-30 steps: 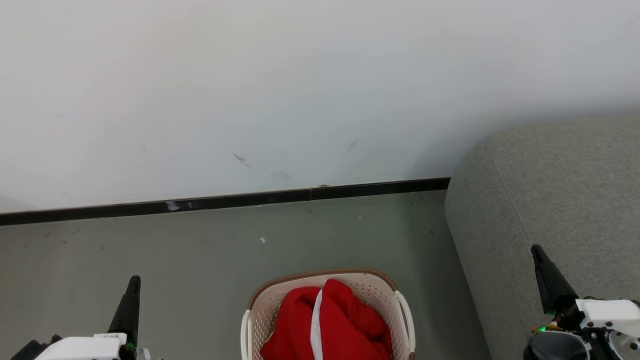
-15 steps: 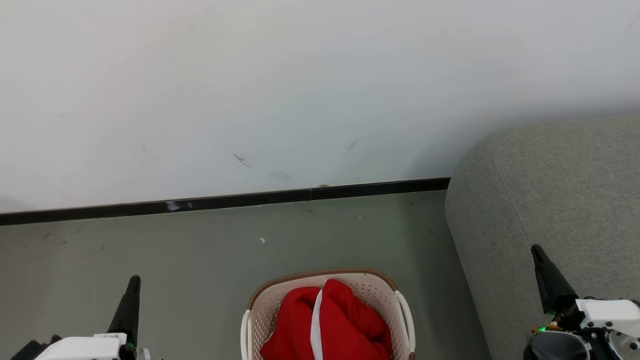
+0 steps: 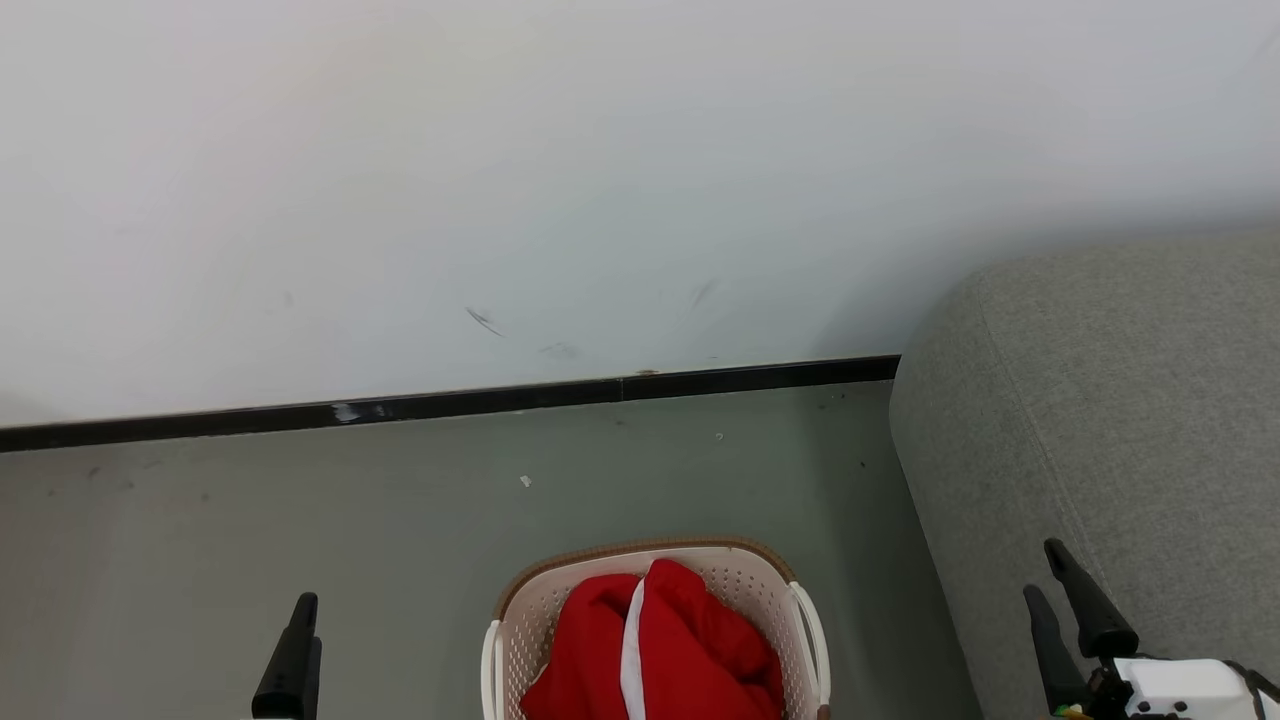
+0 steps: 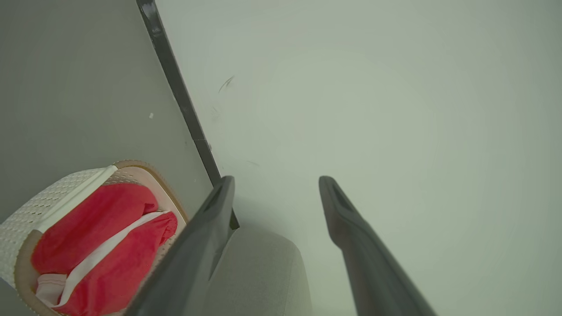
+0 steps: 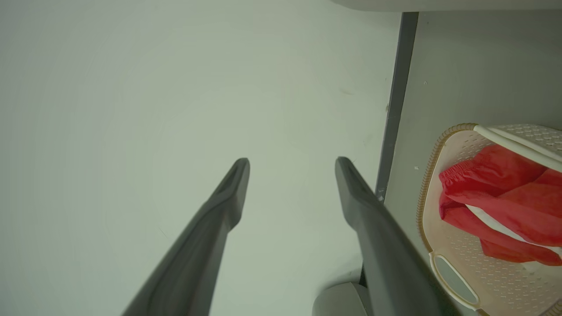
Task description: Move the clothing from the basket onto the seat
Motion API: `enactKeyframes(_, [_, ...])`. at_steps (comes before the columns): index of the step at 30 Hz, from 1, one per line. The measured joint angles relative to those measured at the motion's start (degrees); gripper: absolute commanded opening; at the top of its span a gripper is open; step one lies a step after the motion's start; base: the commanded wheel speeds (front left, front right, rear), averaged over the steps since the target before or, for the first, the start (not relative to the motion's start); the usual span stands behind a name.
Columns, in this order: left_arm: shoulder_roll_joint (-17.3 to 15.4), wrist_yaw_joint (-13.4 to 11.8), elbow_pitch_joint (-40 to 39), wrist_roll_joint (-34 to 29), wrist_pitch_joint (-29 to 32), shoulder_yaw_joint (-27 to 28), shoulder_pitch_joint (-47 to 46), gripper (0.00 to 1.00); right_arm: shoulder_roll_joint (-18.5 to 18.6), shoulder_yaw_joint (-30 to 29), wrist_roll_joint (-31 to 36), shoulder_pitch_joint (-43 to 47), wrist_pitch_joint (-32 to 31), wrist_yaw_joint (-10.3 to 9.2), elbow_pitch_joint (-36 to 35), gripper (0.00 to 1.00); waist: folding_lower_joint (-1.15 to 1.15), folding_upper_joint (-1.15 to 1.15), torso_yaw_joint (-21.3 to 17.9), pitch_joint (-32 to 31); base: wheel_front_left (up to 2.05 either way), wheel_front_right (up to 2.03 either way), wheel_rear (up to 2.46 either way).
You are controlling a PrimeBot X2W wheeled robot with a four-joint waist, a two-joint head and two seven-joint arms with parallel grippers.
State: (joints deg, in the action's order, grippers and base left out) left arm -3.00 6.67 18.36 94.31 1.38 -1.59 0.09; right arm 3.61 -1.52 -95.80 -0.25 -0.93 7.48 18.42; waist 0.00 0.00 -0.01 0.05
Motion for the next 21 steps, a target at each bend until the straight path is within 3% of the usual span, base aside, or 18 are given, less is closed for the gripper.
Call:
enactKeyframes(12, [-0.8, -0.7, -1.7, -8.1, -2.0, -1.7, 0.0, 1.0, 0.0, 0.1, 9.4, 0.0, 2.0, 0.0, -2.1, 1.0, 0.05, 0.0, 0.0, -0.2, 0.0, 0.0, 0.0])
enactKeyframes(21, [-1.3, -2.1, -4.2, -18.1, -3.5, -3.1, 0.0, 1.0, -0.1, 0.4, 20.5, 0.1, 3.6, 0.0, -4.2, 1.0, 0.47, 0.0, 0.1, -0.6, 0.0, 0.0, 0.0])
